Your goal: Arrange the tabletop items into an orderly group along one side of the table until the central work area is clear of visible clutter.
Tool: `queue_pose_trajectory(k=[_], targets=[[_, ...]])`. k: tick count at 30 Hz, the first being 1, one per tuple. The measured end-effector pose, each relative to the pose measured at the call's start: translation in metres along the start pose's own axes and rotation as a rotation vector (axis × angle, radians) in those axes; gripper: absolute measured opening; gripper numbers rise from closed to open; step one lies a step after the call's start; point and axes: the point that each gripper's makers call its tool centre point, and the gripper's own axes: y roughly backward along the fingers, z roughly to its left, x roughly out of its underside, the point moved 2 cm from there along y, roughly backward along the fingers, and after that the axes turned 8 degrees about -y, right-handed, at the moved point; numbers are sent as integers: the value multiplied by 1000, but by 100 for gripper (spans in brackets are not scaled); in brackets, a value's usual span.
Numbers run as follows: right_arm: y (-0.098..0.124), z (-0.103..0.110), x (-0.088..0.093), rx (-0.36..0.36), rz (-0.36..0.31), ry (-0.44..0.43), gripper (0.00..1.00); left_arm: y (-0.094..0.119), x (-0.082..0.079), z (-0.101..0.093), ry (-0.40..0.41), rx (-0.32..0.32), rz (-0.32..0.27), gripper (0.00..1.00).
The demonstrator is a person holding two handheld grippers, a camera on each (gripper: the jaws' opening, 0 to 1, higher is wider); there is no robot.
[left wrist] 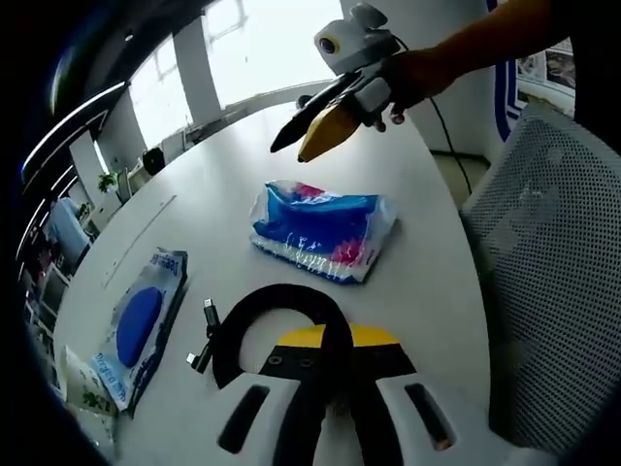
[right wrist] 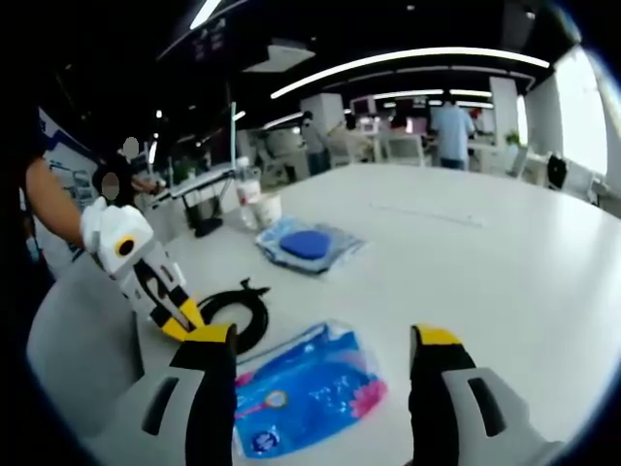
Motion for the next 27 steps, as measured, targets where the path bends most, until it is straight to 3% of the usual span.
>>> queue_pose_trajectory(k=[3,15,21,27], targets=[[0,-1,0,0,1,-3,71,1,-1,1,4,-5,-3,8],[-4,2,-9,-13,0,23,72,11,1,20,66,-88,-5,44],[-8,3,-16,-19,-2,37,72,19,3,38,116,-156,-14,53],[-14,5,-26,-29,-7,46,71,30,16,57,197,-218,-8,53]])
